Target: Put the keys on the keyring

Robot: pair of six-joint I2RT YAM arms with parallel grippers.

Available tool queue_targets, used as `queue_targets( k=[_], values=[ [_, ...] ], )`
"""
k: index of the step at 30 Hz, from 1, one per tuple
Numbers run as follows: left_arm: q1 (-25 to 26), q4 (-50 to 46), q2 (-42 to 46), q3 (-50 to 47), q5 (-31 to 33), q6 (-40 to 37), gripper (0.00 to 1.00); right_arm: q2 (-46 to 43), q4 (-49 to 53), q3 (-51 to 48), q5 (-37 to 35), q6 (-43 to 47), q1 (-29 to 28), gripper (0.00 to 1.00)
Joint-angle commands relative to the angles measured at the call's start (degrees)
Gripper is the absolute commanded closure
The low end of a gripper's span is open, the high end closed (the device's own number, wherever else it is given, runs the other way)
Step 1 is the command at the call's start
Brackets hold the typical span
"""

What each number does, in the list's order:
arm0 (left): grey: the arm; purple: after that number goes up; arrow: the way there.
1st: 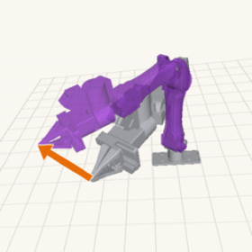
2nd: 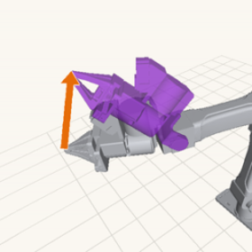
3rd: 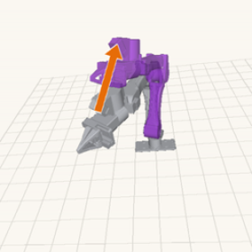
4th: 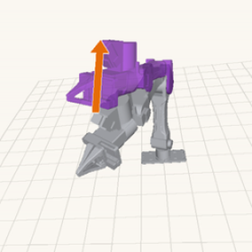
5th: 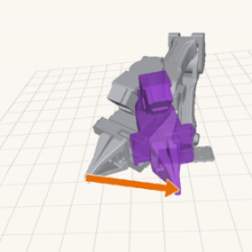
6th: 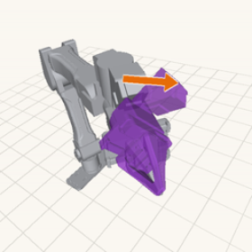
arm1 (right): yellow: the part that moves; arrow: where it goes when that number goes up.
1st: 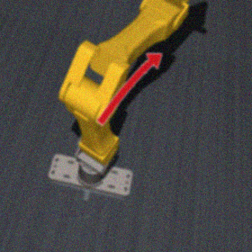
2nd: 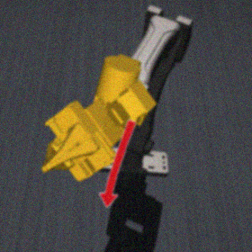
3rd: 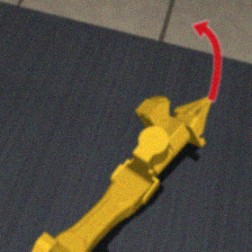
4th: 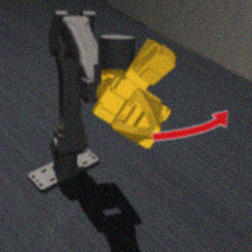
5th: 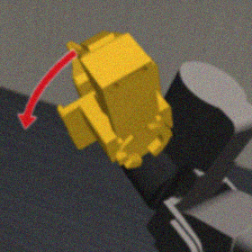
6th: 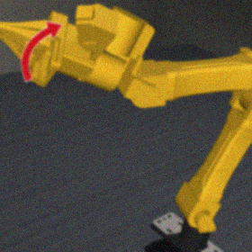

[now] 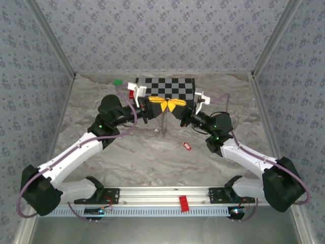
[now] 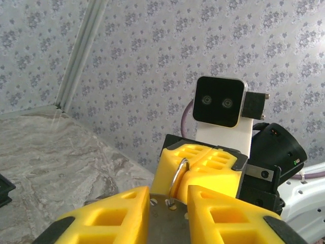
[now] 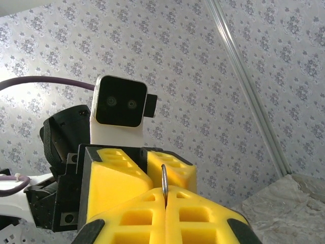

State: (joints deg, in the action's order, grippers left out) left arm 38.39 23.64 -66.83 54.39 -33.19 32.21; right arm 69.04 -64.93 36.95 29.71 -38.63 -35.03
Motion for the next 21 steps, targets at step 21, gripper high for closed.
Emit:
queue_targets(
  k=[21],
  values=[
    [0.7, -7.5, 1.6, 5.5, -0.8, -7.1, 1.0, -1.1, 3.0, 1.4, 1.8, -0.1, 1.2, 0.71]
  ],
)
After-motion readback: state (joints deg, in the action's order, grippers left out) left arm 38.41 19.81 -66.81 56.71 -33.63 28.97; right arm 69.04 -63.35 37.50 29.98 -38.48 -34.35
